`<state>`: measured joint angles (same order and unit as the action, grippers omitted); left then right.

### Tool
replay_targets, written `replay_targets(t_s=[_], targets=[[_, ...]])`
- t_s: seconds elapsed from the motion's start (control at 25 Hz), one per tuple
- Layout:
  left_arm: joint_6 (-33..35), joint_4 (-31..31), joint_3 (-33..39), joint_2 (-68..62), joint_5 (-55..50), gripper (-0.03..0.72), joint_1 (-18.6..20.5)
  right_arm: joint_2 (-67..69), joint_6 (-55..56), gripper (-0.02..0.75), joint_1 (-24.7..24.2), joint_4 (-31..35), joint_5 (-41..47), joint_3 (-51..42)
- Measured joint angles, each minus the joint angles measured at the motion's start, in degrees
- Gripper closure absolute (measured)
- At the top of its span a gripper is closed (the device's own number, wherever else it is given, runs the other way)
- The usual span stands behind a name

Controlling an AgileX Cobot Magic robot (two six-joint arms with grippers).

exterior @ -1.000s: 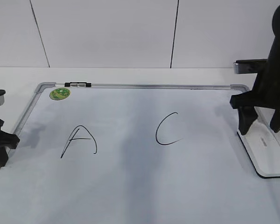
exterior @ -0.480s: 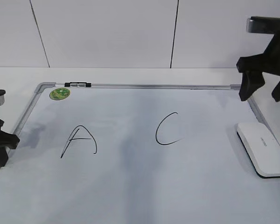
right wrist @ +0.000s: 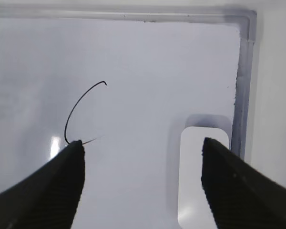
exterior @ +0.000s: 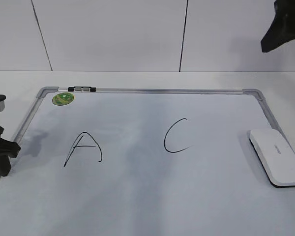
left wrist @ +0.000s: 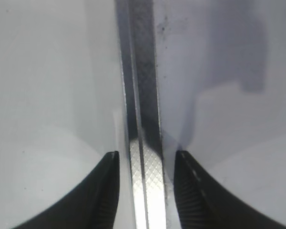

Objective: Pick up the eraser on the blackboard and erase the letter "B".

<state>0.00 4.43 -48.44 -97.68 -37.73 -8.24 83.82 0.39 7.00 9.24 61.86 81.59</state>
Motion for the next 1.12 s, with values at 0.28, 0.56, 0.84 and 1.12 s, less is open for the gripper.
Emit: replay_targets(t_s=[0.28, 0.56, 0.84, 1.12], targets=[[0.00, 0.11, 0.00, 0.00, -0.11, 0.270, 0.00, -6.19, -0.91, 0.143, 0.00, 0.09, -1.88, 0.00], [0.00, -0.69, 0.00, 0.22, -0.20, 0.169, 0.00, -8.86, -2.01, 0.143, 0.00, 0.09, -2.32, 0.00], [0.00, -2.74, 0.96, 5.73, -0.43, 0.160, -0.10, -10.08, -2.86, 0.143, 0.00, 0.09, -1.79, 0.00], [0.00, -3.74, 0.96, 16.17, -2.63, 0.109, -0.10, -15.27, -4.19, 0.143, 0.00, 0.23, -0.81, -2.91]])
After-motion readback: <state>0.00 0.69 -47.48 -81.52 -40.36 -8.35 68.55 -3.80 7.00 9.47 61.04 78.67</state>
